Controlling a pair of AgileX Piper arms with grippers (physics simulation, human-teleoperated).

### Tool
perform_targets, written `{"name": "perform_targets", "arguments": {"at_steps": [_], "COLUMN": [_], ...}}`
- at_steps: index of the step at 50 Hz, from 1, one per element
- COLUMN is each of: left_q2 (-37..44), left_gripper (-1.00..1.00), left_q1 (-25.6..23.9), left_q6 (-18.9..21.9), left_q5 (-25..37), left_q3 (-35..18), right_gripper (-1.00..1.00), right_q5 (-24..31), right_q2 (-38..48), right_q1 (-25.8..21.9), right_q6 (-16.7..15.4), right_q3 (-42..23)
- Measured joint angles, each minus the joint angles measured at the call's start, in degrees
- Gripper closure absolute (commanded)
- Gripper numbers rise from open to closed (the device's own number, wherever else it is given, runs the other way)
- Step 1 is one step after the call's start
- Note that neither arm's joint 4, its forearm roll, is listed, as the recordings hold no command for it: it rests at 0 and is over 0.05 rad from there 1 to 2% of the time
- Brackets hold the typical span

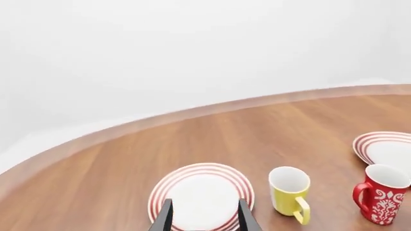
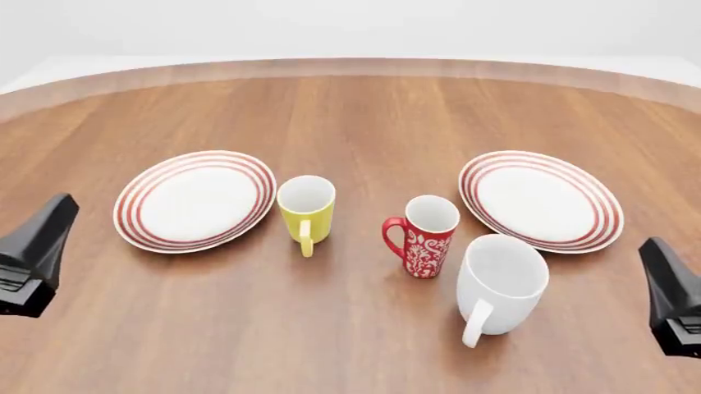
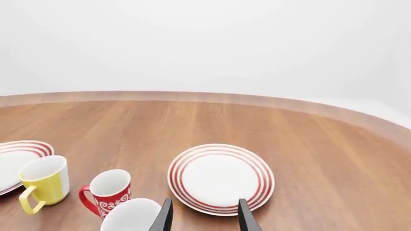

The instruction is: Put the red mug on the left plate.

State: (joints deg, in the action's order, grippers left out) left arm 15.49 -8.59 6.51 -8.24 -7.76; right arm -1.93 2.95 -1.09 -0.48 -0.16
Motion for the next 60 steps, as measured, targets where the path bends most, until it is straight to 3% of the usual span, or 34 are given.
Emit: {"name": "perform_targets", "arguments": {"at_steps": [21,31,47,60], "left_q2": [24.1,33.9,43.3,49.6], "left_gripper": [-1.0,-1.0,-1.0,-1.0], "left_q1": [-10.8,-15.3,-22.9,-27.3], "left_q6": [5.6,7.5,11.1,13.5], "left_q5": [-11.8,-14.5,-13.4,-8.2], "left_q3": [-9.4,-14.6,-21.9,-28.5], "right_gripper": [-1.0,-1.0,-1.0,-1.0], "right_q5": [0.2,0.0,-1.0,-0.6], "right_q2": [0.1,0.6,2.2,1.9], "right_q1": [-0.1,-0.3,-0.5,-0.7], "right_q6": [0.8,1.0,0.5,0.2], "right_q3": [0.0,0.0,0.1,0.1]}}
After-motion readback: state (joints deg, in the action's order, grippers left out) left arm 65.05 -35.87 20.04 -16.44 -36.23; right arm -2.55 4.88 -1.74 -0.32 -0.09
